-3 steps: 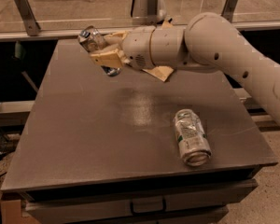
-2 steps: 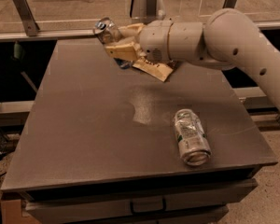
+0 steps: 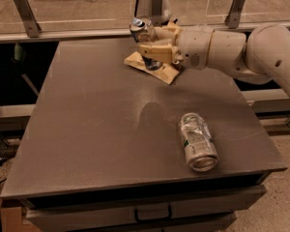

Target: Place redbull can upright

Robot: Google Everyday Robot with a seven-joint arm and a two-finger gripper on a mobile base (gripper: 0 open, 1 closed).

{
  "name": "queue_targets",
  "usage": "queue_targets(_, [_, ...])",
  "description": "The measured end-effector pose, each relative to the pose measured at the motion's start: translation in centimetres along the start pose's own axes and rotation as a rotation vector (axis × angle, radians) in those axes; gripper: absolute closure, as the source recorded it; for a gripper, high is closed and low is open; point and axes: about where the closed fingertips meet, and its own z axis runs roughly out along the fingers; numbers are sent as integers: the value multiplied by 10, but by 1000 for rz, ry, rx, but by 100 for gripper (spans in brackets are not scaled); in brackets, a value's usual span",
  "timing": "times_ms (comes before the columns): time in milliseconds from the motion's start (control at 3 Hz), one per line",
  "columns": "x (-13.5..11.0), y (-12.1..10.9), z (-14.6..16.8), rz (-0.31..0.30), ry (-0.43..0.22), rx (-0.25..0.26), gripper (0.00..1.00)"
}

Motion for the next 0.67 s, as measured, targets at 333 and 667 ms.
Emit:
queue_targets(333, [16,7,-26,53,-39,46,100])
queue_targets(667, [34,11,-58,99,-70,112,100])
